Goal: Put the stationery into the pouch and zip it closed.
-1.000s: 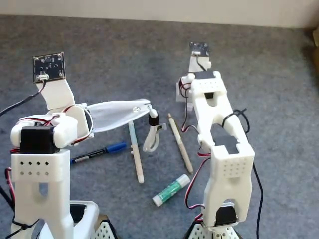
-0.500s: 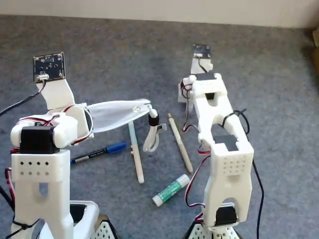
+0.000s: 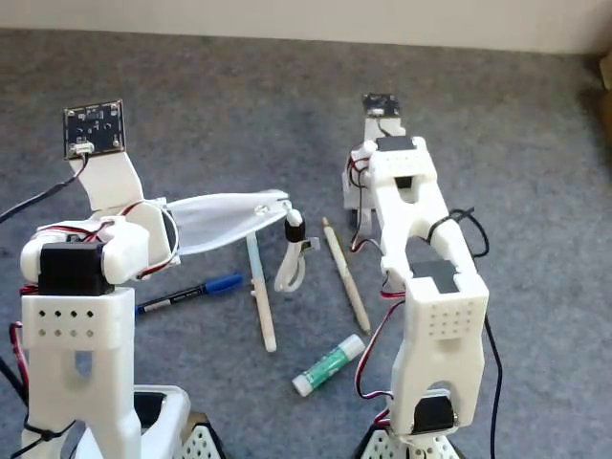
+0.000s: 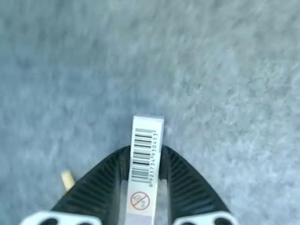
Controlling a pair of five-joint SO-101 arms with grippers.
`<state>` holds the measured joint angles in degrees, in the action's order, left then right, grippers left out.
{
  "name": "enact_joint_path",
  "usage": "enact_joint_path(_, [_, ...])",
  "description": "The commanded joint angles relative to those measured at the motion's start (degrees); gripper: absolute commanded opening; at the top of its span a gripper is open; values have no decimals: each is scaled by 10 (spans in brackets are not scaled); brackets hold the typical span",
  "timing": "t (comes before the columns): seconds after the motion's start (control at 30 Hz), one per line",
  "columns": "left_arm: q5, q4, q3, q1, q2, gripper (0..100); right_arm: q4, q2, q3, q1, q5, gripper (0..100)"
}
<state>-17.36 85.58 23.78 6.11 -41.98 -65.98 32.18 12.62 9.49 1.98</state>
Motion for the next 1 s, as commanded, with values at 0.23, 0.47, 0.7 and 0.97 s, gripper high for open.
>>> enact_joint_path(0.23, [-5,-2,1,7,16,7,-71,-46,22,-6,65,127])
enact_joint_path(0.47, [-5,-2,1,7,16,7,-54,-45,20,0,62,141])
enact_joint_path(0.7, [-5,-2,2,7,16,7,-17,-44,17,7,62,128])
enact_joint_path(0.97, [-5,-2,2,7,16,7,-15,-48,17,7,65,3])
